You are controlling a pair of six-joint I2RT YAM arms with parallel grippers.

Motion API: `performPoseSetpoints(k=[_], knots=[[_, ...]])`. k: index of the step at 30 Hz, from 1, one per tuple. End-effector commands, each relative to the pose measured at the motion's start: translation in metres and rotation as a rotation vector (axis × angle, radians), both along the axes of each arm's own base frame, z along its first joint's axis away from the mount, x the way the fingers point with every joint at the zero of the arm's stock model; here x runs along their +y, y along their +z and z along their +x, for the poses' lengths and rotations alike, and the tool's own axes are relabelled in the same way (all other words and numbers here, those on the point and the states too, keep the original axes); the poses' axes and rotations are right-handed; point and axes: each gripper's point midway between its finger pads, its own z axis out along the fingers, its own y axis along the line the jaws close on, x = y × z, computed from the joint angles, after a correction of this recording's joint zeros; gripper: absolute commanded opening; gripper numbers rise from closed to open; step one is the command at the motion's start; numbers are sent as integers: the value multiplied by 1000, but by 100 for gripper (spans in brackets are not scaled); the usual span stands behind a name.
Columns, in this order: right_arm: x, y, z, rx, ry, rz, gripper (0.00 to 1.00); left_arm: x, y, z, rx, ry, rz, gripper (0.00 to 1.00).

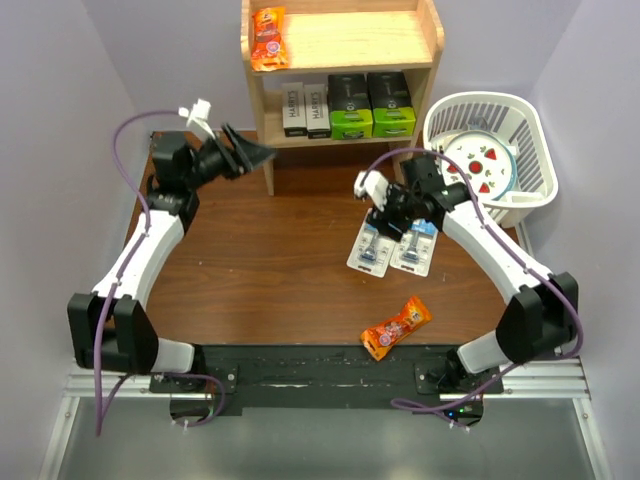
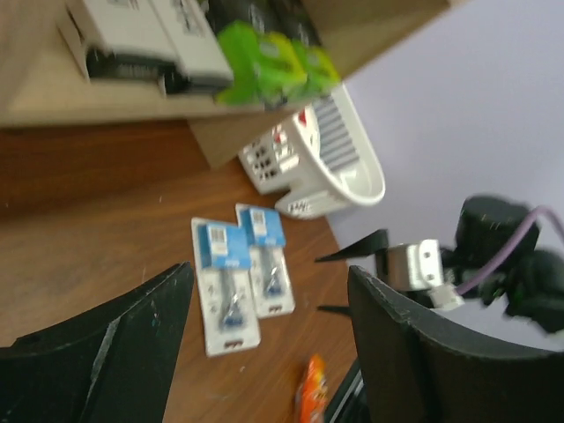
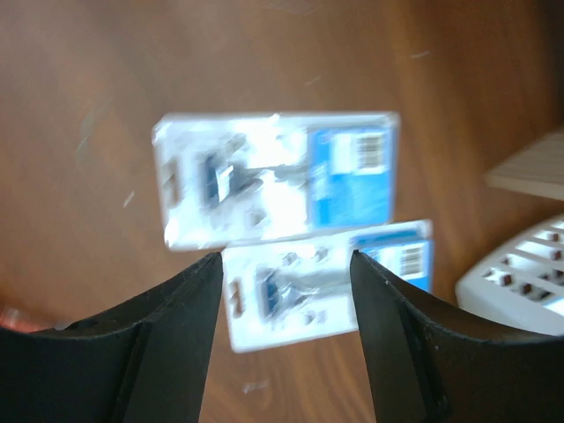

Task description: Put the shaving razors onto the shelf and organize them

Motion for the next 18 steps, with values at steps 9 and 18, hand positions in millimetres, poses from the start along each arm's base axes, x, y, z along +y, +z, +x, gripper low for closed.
performPoseSetpoints(k=[9,18], knots=[[-63,-79,-150,309,752,-308,64,-71,-148,-148,-120,-628,242,76],[-62,-125,-140,302,891,-373,63,-88,-174,-151,-106,-697,254,76]])
